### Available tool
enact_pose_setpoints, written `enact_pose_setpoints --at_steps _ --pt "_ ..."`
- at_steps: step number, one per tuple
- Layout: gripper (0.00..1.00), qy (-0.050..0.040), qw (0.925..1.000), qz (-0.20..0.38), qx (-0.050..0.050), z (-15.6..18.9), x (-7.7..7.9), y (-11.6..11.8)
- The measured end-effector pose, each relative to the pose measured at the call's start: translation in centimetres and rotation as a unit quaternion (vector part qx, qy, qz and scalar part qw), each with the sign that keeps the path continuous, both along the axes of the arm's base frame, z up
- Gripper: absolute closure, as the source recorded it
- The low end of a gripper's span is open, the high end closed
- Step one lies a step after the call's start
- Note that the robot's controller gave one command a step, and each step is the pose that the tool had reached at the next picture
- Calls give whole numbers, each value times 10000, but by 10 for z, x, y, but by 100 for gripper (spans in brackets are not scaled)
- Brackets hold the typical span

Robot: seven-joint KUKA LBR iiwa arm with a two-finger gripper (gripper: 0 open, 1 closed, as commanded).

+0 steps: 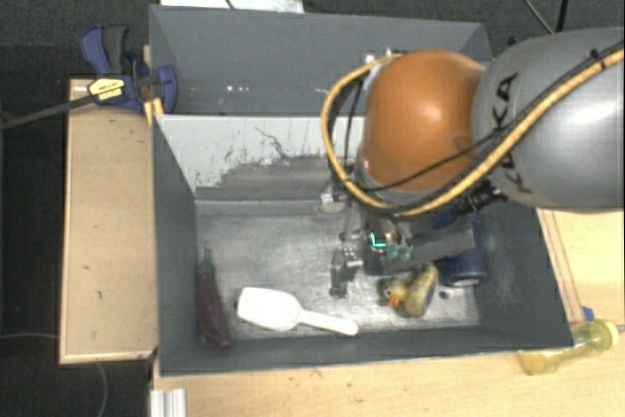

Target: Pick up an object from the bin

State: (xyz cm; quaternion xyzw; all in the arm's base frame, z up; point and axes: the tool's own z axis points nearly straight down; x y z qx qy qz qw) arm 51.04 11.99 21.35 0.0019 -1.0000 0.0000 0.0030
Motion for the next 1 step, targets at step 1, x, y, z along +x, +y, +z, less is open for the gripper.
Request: enact_pose_setpoints --at_steps 1 --pt "0 -41 10000 -18 6 4 2 -1"
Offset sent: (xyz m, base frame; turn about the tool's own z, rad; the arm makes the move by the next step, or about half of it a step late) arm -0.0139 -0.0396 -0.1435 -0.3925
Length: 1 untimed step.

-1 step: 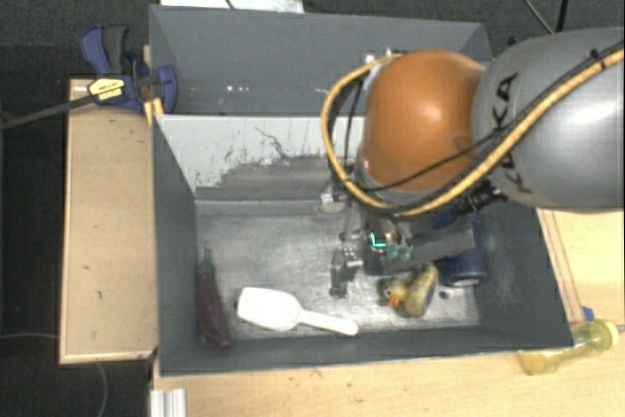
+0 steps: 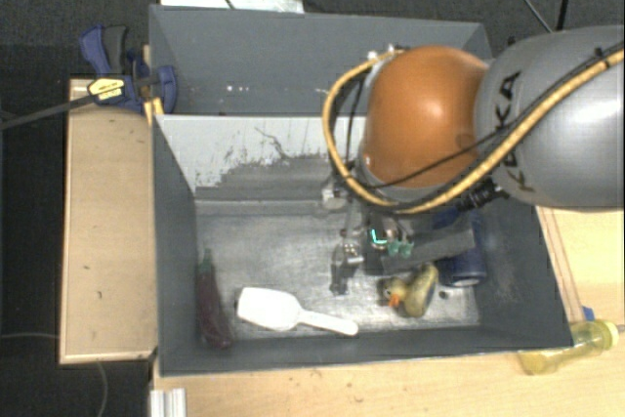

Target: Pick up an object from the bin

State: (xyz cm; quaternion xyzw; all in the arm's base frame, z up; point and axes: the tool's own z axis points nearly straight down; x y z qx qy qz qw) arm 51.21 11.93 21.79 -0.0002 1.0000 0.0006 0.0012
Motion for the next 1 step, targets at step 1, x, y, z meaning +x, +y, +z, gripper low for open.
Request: enact_pose_setpoints --at_steps 1 --pt "0 -25 9990 454 1 -31 -2 -8"
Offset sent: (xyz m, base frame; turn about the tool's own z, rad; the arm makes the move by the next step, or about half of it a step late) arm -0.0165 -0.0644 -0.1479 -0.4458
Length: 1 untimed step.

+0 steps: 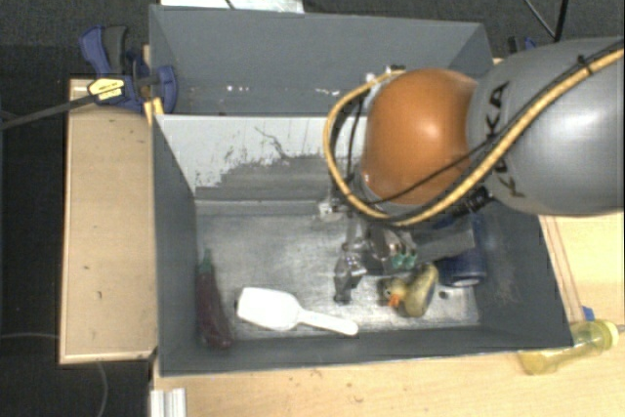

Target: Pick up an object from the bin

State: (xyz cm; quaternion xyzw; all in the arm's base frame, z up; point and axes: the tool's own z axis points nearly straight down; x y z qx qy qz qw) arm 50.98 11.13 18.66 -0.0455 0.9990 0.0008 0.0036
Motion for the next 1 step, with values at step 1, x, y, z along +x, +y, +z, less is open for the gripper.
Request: enact_pose_setpoints --at_steps 1 --pt "100 29 9847 1745 -14 -116 -14 -57"
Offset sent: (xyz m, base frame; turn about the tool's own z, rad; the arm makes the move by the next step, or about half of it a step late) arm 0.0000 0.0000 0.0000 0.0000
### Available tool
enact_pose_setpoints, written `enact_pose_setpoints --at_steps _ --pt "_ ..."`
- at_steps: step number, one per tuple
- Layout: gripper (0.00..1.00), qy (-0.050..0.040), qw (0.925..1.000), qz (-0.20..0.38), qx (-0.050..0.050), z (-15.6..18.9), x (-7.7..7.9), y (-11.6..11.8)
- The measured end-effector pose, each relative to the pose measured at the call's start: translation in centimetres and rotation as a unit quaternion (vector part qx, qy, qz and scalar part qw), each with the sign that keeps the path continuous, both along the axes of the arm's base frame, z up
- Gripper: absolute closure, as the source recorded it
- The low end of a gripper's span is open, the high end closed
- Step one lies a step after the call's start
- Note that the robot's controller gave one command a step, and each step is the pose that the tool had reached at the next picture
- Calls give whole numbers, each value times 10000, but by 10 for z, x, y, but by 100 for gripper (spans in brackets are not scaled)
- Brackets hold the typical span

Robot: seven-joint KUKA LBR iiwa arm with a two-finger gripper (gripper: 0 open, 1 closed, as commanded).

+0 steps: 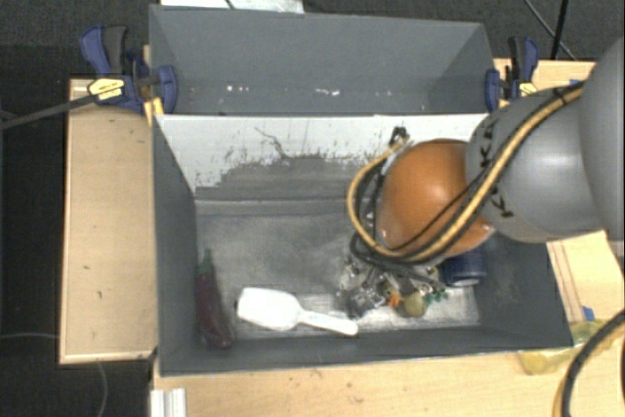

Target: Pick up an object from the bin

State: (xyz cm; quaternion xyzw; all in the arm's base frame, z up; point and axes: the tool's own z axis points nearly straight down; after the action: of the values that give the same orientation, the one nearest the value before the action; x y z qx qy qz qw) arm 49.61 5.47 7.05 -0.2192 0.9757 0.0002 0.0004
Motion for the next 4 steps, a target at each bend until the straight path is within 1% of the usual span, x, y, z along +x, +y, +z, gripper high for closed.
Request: enact_pose_setpoints --at_steps 1,3,4 --pt "0 -3 10000 -21 1 0 0 0" --pt "0 -1 10000 -1 1 1 0 0" --pt "0 -2 9999 -155 0 16 30 31"
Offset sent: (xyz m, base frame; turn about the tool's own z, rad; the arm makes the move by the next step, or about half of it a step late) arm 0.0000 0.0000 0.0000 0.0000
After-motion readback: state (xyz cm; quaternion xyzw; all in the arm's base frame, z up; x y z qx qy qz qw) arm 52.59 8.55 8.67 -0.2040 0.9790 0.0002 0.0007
